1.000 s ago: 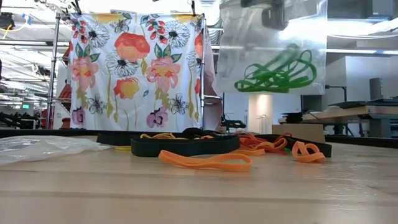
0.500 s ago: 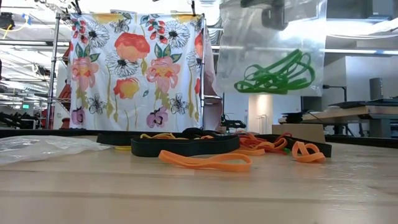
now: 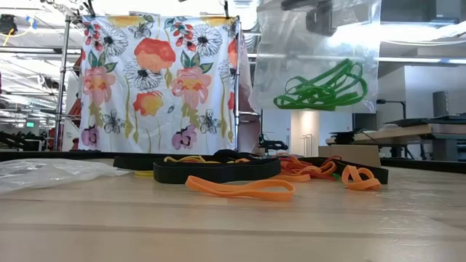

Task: Sort rubber bands
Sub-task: Adjust the rubber bands on the table, then put the green rubber band into the transparent zip bag

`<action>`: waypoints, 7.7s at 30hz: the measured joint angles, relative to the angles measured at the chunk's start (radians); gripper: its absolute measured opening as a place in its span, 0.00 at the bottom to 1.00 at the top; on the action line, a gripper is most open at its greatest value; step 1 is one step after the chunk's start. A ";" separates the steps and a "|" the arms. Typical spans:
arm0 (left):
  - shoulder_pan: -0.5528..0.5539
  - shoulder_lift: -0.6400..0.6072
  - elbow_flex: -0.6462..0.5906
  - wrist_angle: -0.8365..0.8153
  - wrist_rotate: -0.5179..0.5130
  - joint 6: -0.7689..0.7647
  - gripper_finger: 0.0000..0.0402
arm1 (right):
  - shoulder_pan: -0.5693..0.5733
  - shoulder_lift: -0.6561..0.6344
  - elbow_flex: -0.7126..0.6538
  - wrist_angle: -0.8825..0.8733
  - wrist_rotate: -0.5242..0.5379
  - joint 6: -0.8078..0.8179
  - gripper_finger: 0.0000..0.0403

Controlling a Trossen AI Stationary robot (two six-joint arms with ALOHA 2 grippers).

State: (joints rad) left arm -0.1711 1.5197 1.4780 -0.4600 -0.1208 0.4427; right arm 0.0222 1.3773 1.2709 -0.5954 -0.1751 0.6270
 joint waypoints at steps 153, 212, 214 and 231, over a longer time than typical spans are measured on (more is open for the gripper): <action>0.109 0.692 -0.097 0.785 -0.040 0.009 0.33 | -0.264 -0.015 0.006 -0.041 0.014 -0.051 0.00; 0.020 0.515 -0.129 0.171 -0.244 0.148 0.33 | -0.276 -0.016 0.005 -0.086 0.012 -0.060 0.00; 0.011 0.514 -0.130 0.143 -0.255 0.142 0.33 | -0.278 -0.016 0.005 -0.086 0.012 -0.062 0.00; -0.003 0.328 -0.143 0.119 -0.100 0.072 0.33 | -0.284 -0.016 0.005 -0.081 0.012 -0.059 0.00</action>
State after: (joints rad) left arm -0.1745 1.8477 1.3346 -0.3415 -0.2210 0.5149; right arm -0.2623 1.3617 1.2762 -0.6763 -0.1631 0.5678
